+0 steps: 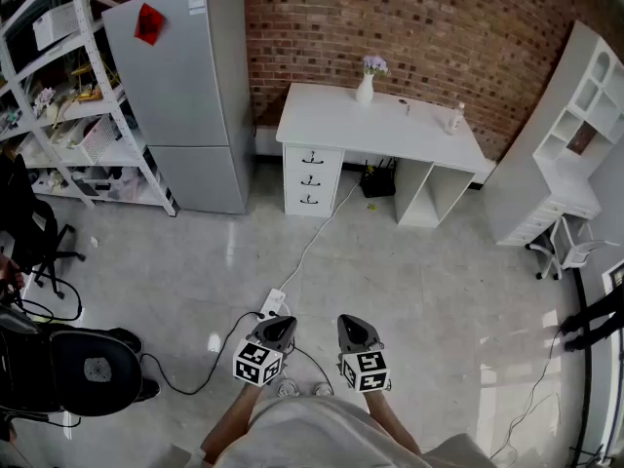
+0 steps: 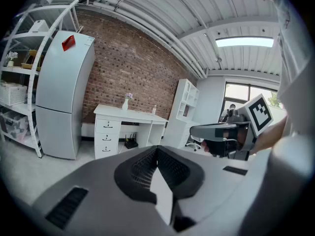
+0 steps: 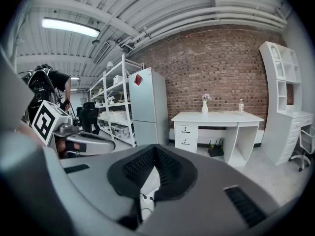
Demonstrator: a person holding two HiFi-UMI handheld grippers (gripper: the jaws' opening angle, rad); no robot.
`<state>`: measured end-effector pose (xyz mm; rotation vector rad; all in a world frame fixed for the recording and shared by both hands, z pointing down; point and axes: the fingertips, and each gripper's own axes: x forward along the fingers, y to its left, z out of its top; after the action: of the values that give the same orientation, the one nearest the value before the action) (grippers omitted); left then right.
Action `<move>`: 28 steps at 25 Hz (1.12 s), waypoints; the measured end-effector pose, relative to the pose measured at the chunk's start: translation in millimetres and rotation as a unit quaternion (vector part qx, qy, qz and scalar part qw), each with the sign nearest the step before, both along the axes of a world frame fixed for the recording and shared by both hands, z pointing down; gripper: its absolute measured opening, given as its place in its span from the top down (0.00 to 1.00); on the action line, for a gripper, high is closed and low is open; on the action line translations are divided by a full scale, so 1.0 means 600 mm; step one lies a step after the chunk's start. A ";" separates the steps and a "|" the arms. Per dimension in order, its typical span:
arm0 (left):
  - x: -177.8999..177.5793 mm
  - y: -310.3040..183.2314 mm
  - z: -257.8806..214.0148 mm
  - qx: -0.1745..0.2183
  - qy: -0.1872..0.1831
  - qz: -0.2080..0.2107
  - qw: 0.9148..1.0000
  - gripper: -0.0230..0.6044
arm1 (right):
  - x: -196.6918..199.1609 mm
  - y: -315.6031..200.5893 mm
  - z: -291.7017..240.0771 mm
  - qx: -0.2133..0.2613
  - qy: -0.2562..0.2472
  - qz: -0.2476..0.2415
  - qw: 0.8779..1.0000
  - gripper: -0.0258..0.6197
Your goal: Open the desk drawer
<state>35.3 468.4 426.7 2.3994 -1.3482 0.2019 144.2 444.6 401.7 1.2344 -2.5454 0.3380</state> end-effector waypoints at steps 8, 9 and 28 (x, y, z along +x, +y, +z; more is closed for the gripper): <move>-0.030 -0.012 -0.004 0.010 0.000 0.002 1.000 0.94 | -0.030 -0.010 -0.005 0.009 0.004 0.001 1.000 0.93; -0.033 -0.011 -0.003 0.010 0.001 0.003 1.000 0.94 | -0.033 -0.009 -0.006 0.009 0.004 0.002 1.000 0.93; -0.094 0.027 0.033 -0.011 0.016 0.021 1.000 0.94 | -0.074 0.044 0.026 -0.022 0.009 0.021 0.999 0.93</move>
<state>-21.0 484.7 446.8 2.4039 -1.2767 0.1861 99.6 470.8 417.4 1.2714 -2.4854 0.3875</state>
